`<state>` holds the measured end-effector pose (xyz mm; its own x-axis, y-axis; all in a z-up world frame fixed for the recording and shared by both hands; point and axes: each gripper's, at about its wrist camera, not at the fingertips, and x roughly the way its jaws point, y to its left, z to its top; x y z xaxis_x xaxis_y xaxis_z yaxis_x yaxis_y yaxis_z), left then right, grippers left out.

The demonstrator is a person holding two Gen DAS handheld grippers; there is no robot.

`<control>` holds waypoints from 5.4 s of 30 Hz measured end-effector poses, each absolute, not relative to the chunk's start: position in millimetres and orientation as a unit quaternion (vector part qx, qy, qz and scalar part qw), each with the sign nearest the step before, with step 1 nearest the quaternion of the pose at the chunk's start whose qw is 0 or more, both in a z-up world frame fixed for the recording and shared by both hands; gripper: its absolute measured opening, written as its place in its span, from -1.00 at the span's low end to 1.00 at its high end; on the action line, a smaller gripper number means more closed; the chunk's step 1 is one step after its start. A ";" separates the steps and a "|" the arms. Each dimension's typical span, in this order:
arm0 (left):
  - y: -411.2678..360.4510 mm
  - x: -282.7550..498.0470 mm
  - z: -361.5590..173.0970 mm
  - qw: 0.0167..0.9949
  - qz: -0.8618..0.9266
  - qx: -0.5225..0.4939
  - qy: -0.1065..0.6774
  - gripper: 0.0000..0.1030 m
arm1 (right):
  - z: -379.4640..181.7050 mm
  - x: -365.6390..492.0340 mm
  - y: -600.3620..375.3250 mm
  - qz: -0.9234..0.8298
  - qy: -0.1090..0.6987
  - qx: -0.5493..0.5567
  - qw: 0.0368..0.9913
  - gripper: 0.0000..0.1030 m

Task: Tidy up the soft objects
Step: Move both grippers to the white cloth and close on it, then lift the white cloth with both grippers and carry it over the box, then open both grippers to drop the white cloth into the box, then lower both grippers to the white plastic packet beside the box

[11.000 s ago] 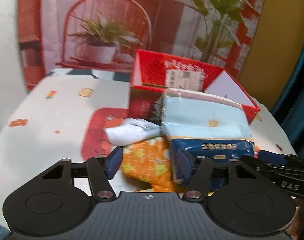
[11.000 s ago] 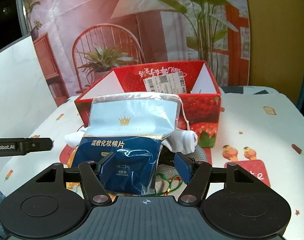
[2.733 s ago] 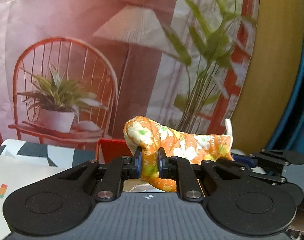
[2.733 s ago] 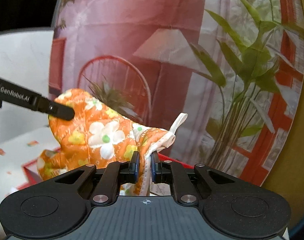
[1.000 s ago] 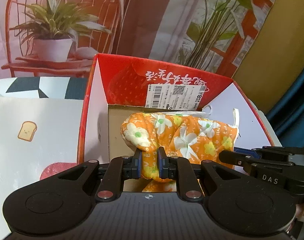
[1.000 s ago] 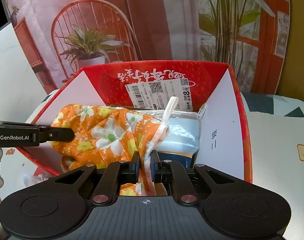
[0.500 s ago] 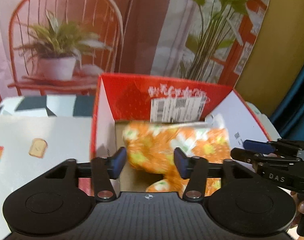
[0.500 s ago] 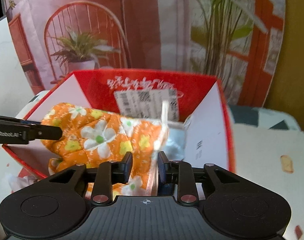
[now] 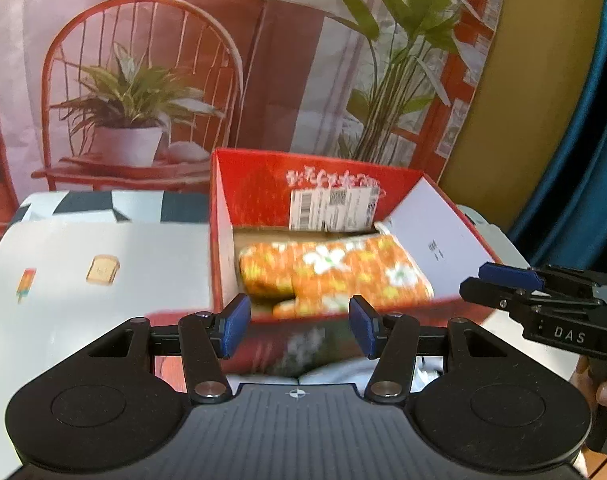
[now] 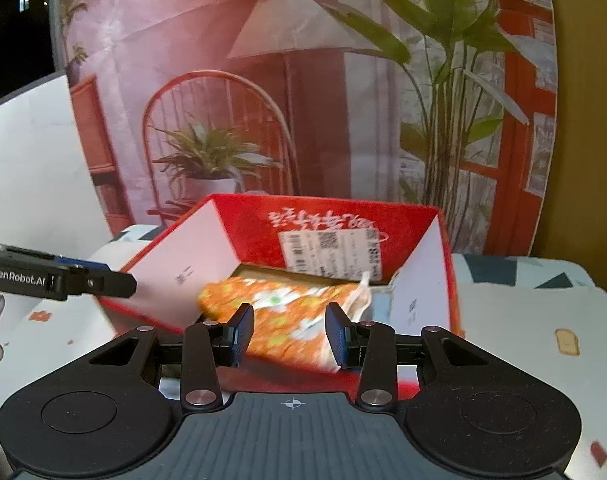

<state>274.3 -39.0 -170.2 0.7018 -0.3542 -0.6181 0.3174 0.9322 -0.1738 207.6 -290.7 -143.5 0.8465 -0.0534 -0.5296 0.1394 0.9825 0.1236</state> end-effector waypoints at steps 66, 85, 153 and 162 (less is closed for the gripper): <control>19.2 259.9 -235.6 0.915 -0.119 -0.117 0.368 -0.68 | -208.5 161.2 -302.9 -0.076 0.284 0.155 0.943 -0.64; -15.9 259.3 -119.3 0.954 -0.166 -0.068 0.239 -0.68 | -113.8 172.2 -315.0 -0.027 0.215 0.145 0.965 -0.72; -34.5 264.7 -172.5 0.950 -0.111 0.020 0.291 0.67 | -137.6 200.6 -300.1 -0.119 0.208 0.050 0.969 0.99; -18.1 227.5 -189.6 0.952 -0.069 -0.004 0.299 0.68 | -176.7 152.2 -268.6 -0.109 0.228 0.071 0.965 0.99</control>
